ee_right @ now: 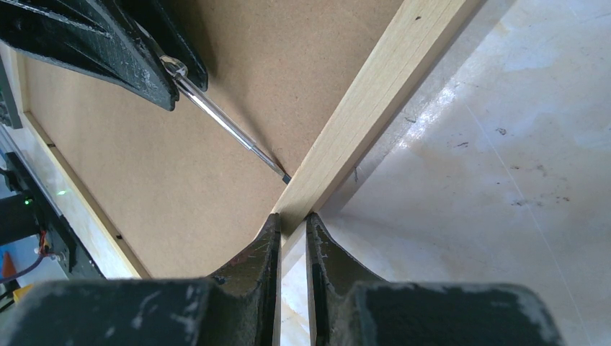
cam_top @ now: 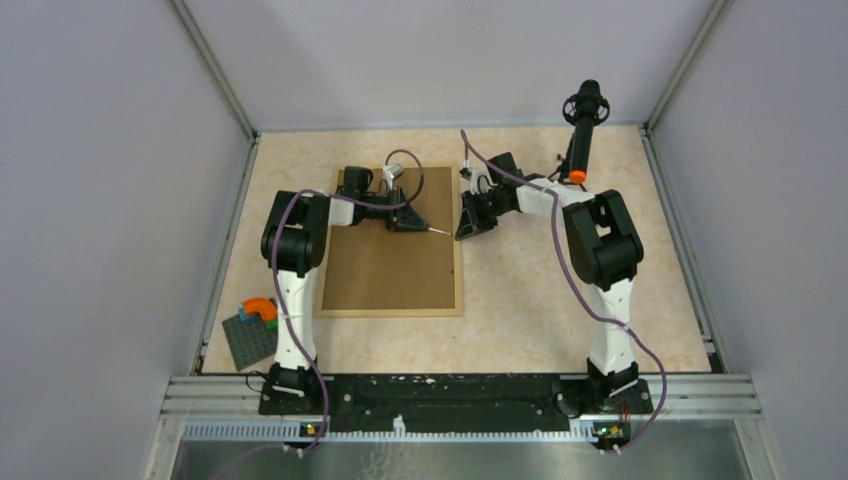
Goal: Take the photo out of the frame
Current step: Release the photo frame item from the photo frame.
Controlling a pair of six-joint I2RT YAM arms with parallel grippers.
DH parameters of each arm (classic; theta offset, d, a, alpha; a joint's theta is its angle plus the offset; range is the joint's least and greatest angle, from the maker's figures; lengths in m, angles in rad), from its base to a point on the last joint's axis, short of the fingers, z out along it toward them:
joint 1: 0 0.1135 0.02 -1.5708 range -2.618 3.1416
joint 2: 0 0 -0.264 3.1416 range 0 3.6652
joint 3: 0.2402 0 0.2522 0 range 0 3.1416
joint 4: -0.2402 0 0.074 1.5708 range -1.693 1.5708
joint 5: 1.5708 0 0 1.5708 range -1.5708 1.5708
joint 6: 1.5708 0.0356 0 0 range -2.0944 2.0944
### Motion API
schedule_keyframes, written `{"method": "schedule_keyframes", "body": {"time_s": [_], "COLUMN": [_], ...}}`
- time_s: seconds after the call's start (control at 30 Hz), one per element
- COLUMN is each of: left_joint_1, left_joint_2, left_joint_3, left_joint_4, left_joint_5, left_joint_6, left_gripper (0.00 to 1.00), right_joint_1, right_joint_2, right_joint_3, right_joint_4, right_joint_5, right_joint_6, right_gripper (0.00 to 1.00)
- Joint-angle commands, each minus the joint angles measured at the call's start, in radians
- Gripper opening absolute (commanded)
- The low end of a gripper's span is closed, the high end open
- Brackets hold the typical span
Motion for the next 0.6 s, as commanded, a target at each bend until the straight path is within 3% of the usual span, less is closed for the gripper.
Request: {"method": "schedule_keyframes", "body": {"time_s": [0.0, 0.2, 0.43, 0.57], "left_joint_1": [-0.143, -0.148, -0.136, -0.117], "left_joint_2": [0.107, 0.092, -0.097, -0.143], "left_joint_3": [-0.031, -0.034, -0.041, -0.004], "left_joint_4": [-0.078, -0.062, -0.132, -0.186], "left_joint_5": [-0.218, -0.238, -0.347, -0.377], "left_joint_6": [0.124, 0.138, 0.284, 0.291], "left_gripper": [0.00, 0.00, 0.00, 0.00], "right_joint_1": [0.053, 0.052, 0.042, 0.031], "right_joint_2": [0.119, 0.122, 0.118, 0.120], "right_joint_3": [-0.029, -0.025, -0.029, -0.037], "right_joint_4": [0.051, 0.046, 0.028, 0.014], "right_joint_5": [0.137, 0.141, 0.174, 0.211], "right_joint_6": [-0.051, -0.054, -0.059, -0.055], "right_gripper": [0.00, 0.00, 0.00, 0.00]}}
